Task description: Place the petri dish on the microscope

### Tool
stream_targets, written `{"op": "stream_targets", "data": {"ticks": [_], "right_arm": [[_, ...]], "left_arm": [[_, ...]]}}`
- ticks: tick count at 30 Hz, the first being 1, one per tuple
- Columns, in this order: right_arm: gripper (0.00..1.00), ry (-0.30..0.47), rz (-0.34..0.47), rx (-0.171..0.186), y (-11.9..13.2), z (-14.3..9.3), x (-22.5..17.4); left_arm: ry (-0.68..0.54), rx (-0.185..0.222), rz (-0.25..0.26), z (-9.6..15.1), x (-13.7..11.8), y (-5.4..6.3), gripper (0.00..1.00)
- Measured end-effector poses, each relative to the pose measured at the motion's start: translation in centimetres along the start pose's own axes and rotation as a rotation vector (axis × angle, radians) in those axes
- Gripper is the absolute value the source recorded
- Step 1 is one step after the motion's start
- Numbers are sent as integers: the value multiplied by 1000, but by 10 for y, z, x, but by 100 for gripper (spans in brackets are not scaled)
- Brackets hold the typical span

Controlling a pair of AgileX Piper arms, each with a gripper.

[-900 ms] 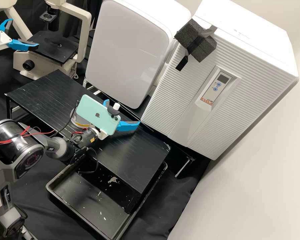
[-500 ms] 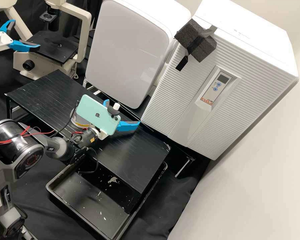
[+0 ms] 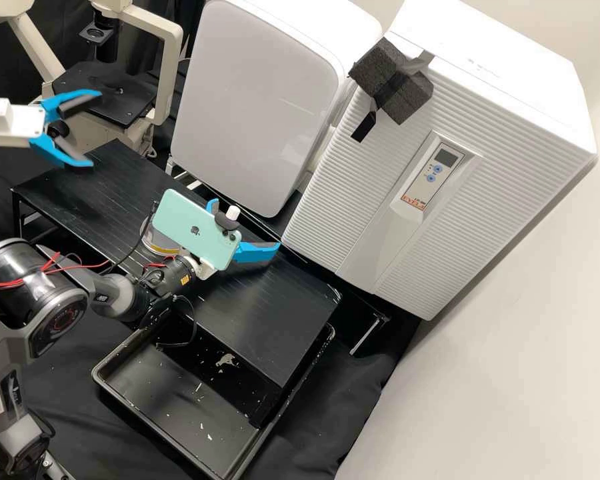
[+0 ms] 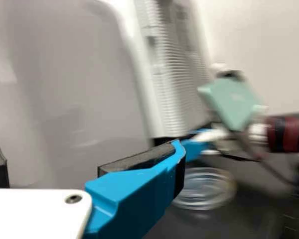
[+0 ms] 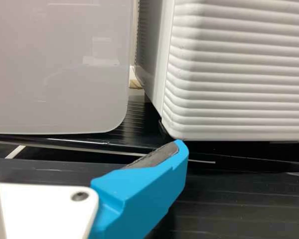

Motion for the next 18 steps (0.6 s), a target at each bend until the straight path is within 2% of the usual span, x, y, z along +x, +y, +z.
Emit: {"op": "stream_targets", "data": {"ticks": [4,6,12,15,17,18], "right_arm": [[100,0,0,0,0,0,0],[100,0,0,0,0,0,0],[100,0,0,0,0,0,0],[100,0,0,0,0,0,0],[100,0,0,0,0,0,0],[100,0,0,0,0,0,0]], "left_arm": [[-72,20,-17,6,19,-4,100],[-95,39,-44,8,29,-9,100],[-158,51,-118,12,52,-25,100],[-208,33,-159,17,61,-33,100],[-232,2,-180,19,64,-37,100],[-249,-25,-195,20,66,-40,100]]}}
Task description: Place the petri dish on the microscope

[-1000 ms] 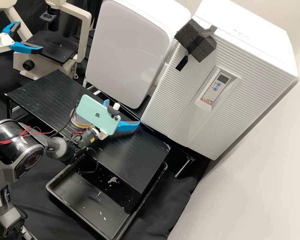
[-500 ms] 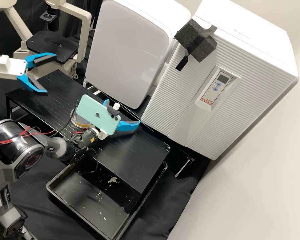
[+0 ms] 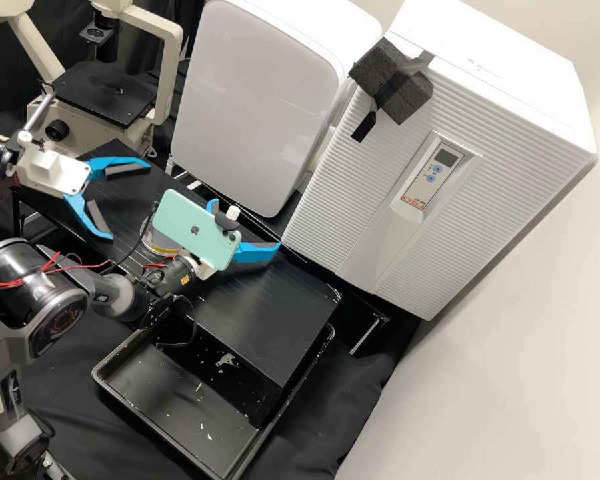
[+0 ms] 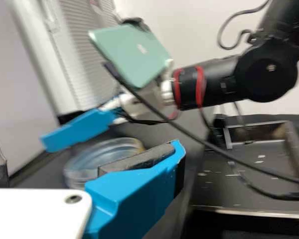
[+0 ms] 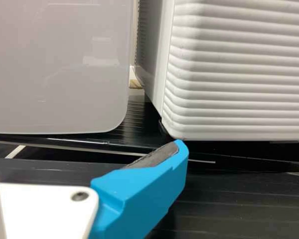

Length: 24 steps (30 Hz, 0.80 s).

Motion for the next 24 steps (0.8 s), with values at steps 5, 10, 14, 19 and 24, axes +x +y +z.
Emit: {"op": "stream_targets", "data": {"ticks": [5,10,14,19,24], "right_arm": [[100,0,0,0,0,0,0],[100,0,0,0,0,0,0],[100,0,0,0,0,0,0],[100,0,0,0,0,0,0],[100,0,0,0,0,0,0]], "left_arm": [[-61,-70,-45,0,6,-3,100],[-72,-99,-84,-6,13,-4,100],[-31,-112,-113,-15,18,-2,100],[-1,-109,-107,-24,23,8,100],[-7,-117,-99,-27,26,13,100]]}}
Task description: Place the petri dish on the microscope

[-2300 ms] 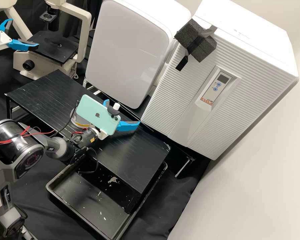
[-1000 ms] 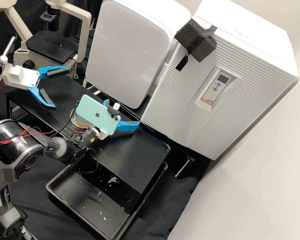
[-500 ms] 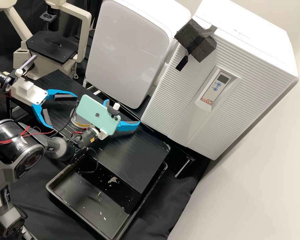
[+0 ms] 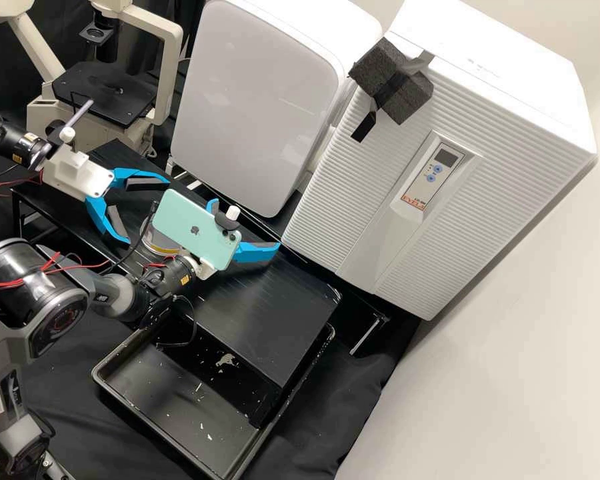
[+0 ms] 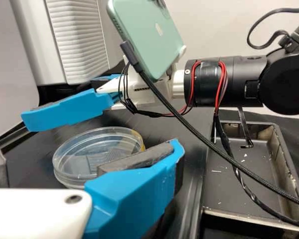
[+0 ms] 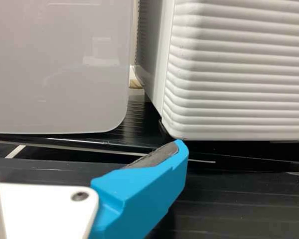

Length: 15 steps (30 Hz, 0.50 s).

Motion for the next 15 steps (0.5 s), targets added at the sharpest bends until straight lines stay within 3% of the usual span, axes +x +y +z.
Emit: {"op": "stream_targets", "data": {"ticks": [9,15], "right_arm": [[100,0,0,0,0,0,0],[100,0,0,0,0,0,0]], "left_arm": [[-56,-43,-54,9,14,-16,100],[-51,-84,-54,7,17,-20,100]]}}
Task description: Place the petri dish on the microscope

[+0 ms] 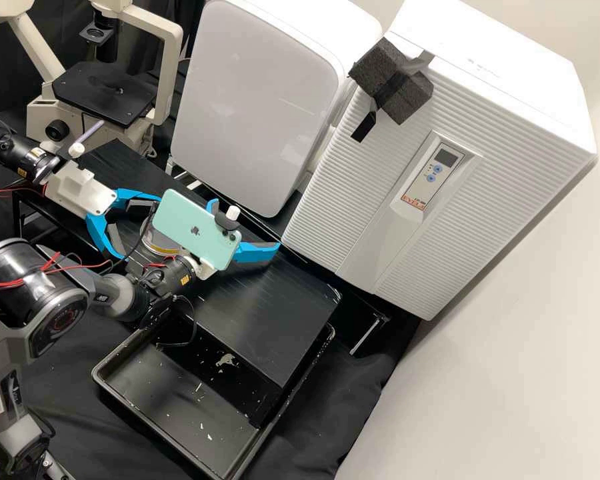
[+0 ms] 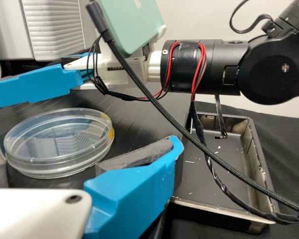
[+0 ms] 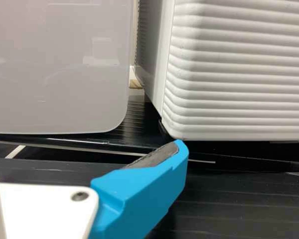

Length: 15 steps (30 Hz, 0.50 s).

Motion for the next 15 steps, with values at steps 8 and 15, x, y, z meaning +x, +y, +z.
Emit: {"op": "stream_targets", "data": {"ticks": [8,15], "right_arm": [[100,0,0,0,0,0,0],[100,0,0,0,0,0,0]], "left_arm": [[4,-17,12,-8,7,2,100],[11,-44,27,-14,12,2,100]]}}
